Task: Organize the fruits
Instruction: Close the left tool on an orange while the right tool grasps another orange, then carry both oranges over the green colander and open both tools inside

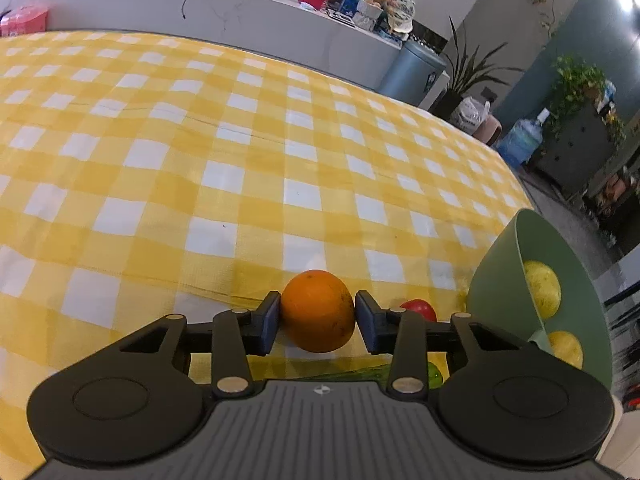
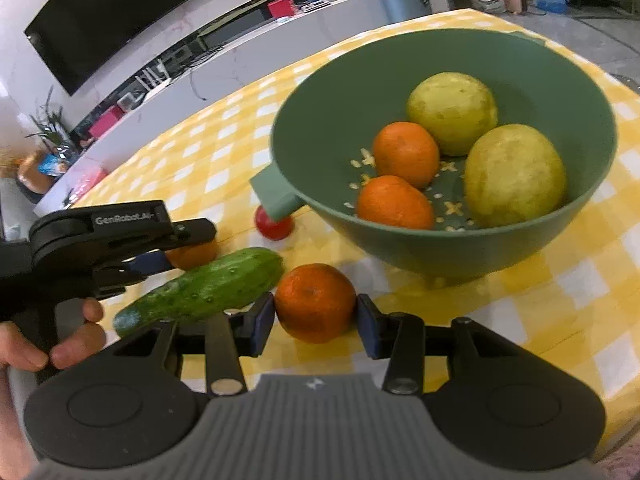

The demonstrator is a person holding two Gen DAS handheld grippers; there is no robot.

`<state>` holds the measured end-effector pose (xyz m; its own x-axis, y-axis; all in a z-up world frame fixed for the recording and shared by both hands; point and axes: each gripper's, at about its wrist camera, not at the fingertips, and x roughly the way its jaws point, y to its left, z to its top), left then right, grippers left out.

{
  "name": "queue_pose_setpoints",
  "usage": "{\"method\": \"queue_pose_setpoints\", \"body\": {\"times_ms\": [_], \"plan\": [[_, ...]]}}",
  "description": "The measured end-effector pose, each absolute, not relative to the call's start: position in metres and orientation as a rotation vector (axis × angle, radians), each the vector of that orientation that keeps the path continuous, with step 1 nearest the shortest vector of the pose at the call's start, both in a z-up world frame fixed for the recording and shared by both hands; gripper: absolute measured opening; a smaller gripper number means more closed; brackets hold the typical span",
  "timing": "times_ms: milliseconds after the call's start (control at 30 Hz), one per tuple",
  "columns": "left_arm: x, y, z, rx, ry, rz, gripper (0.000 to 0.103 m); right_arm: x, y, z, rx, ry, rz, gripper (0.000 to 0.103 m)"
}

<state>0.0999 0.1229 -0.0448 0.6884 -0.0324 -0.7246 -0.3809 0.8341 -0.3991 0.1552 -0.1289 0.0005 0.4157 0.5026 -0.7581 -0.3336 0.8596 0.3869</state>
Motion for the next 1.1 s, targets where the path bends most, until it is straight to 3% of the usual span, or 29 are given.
{"method": "queue_pose_setpoints", "body": {"times_ms": [267,633,867,1100], "plan": [[0.079,0.131,-0.049,-0.660,0.673,0.154,0.045,0.142,-0.126,0.017,0.181,0.923,0.612,0.041],[0.059,0.134,-0.025,-0.753,0.495,0.049,0.045,0.117,-0.150,0.059,0.340,0.651,0.818,0.041],[0.054,0.118,0.002,-0.702,0.417,0.029,0.045,0.112,-0.182,0.078,0.359,0.467,0.594,0.041],[0.059,0.093,0.015,-0.698,0.383,-0.099,0.045,0.132,-0.203,0.068,0.483,0.573,0.527,0.041]]}}
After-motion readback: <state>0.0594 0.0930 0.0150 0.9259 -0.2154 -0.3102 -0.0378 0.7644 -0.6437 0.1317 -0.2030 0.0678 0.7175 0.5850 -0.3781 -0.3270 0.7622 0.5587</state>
